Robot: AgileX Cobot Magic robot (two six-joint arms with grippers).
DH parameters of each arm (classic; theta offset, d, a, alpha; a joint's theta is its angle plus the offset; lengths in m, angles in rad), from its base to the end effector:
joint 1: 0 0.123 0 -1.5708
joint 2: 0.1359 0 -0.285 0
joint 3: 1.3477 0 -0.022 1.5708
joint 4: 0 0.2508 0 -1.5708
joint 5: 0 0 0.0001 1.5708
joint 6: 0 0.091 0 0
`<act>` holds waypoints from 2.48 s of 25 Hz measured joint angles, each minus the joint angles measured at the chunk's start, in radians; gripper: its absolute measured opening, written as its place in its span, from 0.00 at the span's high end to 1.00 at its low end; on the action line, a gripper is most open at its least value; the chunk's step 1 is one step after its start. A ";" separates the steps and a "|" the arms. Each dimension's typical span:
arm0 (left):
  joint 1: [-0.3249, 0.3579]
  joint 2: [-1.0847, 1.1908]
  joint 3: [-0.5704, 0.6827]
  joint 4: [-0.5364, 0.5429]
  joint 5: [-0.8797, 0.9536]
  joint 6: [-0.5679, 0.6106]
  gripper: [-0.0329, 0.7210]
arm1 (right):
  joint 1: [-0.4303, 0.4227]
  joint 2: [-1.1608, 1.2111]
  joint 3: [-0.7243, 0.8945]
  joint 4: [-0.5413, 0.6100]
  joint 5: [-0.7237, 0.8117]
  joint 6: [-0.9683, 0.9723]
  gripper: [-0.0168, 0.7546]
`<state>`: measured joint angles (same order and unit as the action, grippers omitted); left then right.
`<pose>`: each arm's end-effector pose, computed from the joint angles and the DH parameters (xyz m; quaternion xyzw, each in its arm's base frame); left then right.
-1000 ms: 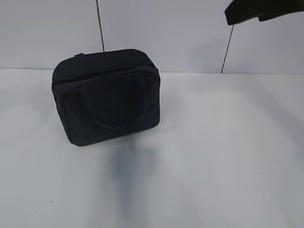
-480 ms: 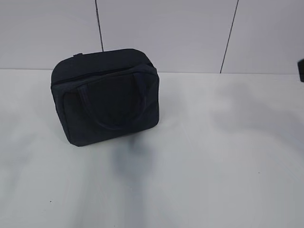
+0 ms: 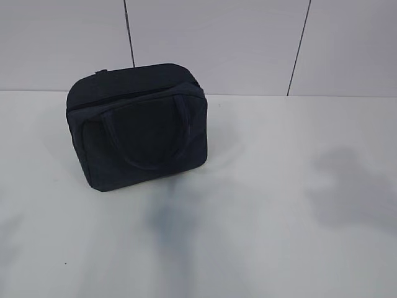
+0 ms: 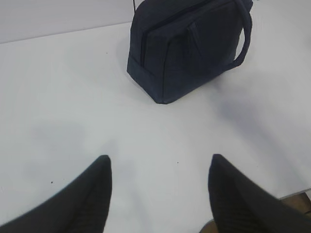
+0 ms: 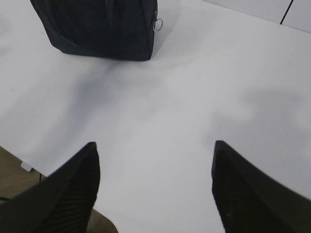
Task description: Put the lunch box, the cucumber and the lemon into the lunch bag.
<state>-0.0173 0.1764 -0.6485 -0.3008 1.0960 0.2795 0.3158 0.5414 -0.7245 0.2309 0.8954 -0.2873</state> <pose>0.0055 -0.0241 0.3188 0.1333 0.8491 -0.0845 0.5041 0.0776 0.0425 0.3383 -0.2405 0.8513 0.1193 0.4507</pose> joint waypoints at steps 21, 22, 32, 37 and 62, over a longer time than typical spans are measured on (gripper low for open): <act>0.000 -0.079 0.099 0.004 -0.011 -0.042 0.37 | 0.000 -0.483 0.180 -0.087 0.191 0.138 0.25; 0.000 -0.079 0.099 0.004 -0.011 -0.044 0.37 | 0.000 -0.500 0.186 -0.087 0.195 0.140 0.25; 0.000 -0.079 0.113 0.070 0.009 -0.086 0.37 | 0.000 -0.557 0.220 -0.091 0.238 0.153 0.25; 0.000 -0.079 0.115 0.111 0.009 -0.152 0.39 | 0.000 -0.557 0.231 -0.103 0.246 0.173 0.28; 0.000 -0.079 0.117 0.138 0.009 -0.194 0.39 | 0.000 -0.557 0.232 -0.178 0.246 0.262 0.38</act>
<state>-0.0173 0.0974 -0.5319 -0.1626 1.1049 0.0852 0.3158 -0.0155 -0.4921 0.0528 1.1417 -0.0250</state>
